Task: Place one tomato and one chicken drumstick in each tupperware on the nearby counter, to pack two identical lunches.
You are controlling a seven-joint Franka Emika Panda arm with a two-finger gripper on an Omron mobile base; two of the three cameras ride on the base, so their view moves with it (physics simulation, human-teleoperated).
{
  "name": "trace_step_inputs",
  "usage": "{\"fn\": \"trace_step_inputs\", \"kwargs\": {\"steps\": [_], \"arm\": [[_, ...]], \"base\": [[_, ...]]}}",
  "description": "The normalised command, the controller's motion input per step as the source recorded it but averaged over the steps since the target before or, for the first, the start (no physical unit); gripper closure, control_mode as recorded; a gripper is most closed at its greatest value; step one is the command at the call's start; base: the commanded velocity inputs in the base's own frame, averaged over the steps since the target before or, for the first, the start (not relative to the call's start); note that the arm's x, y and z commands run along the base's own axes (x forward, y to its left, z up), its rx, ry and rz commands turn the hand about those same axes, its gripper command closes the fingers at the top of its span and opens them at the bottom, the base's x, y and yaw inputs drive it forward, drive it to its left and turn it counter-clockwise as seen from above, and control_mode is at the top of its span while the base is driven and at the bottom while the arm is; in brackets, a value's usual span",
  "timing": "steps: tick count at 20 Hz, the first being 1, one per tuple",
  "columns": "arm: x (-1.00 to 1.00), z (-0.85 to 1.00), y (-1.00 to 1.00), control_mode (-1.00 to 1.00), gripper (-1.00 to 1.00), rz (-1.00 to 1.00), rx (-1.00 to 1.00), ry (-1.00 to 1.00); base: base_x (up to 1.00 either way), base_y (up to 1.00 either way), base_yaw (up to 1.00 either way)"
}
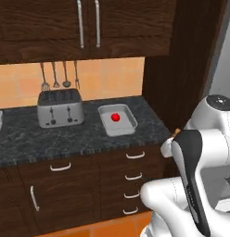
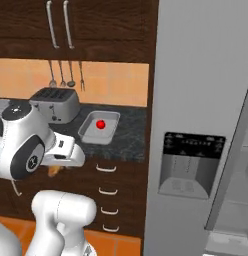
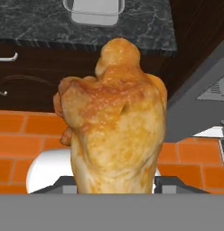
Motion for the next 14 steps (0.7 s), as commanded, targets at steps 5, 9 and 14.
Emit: {"fn": "trace_step_inputs", "kwargs": {"steps": [5,9,14], "arm": [[0.00,0.00,0.00,1.00,1.00,0.00,0.00,0.00],[0.00,0.00,0.00,1.00,1.00,0.00,0.00,0.00],[0.00,0.00,0.00,1.00,1.00,0.00,0.00,0.00]], "base": [[0.83,0.84,-0.15],[0.86,0.41,-0.19],[0.28,0.25,-0.03]]}}
